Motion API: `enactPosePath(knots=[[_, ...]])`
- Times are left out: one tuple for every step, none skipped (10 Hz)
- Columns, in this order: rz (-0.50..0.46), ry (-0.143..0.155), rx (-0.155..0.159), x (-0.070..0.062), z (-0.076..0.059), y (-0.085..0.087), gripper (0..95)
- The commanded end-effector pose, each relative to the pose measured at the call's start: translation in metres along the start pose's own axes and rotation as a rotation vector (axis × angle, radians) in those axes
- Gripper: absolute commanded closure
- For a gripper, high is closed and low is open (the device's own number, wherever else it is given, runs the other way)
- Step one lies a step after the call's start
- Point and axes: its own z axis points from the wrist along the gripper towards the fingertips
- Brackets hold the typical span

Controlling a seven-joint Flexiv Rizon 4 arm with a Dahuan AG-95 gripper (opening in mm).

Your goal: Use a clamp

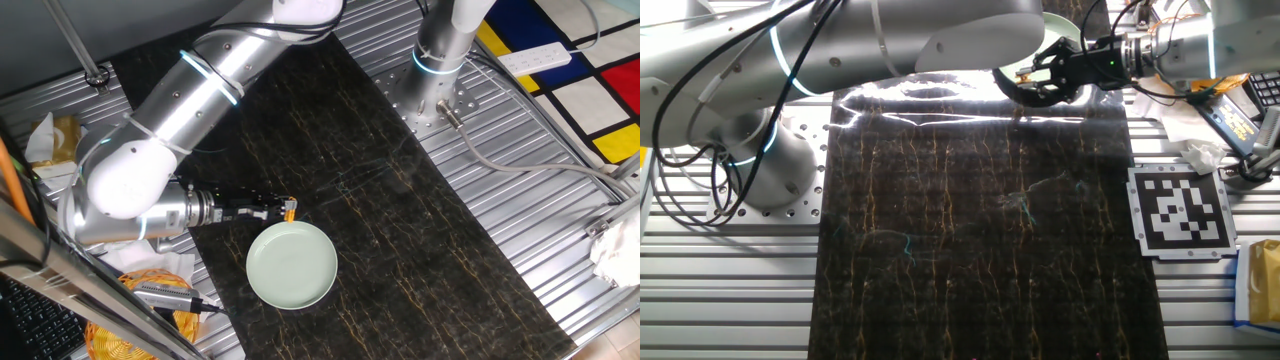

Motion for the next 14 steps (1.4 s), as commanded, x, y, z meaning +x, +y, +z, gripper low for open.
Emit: enactPosePath(knots=[[0.004, -0.004, 0.005, -0.001, 0.001, 0.000, 95.0], [0.009, -0.006, 0.008, -0.002, 0.001, 0.001, 95.0], [0.018, -0.007, 0.020, -0.002, 0.002, 0.003, 95.0], [0.017, -0.001, 0.032, -0.002, 0.003, 0.004, 95.0], [0.026, 0.008, 0.052, -0.002, 0.004, 0.007, 95.0], [0.031, 0.012, 0.065, -0.001, 0.005, 0.008, 95.0], [0.029, 0.014, 0.075, 0.000, 0.006, 0.008, 95.0], [0.033, 0.007, 0.084, 0.001, 0.009, 0.006, 95.0], [0.043, -0.008, 0.092, 0.002, 0.012, 0.003, 95.0], [0.037, -0.016, 0.094, 0.003, 0.015, 0.001, 95.0], [0.041, -0.015, 0.093, 0.003, 0.015, 0.001, 95.0], [0.061, -0.021, 0.092, 0.003, 0.015, 0.001, 95.0], [0.073, -0.034, 0.097, 0.003, 0.015, 0.001, 95.0], [0.085, -0.053, 0.096, 0.002, 0.015, -0.001, 95.0]])
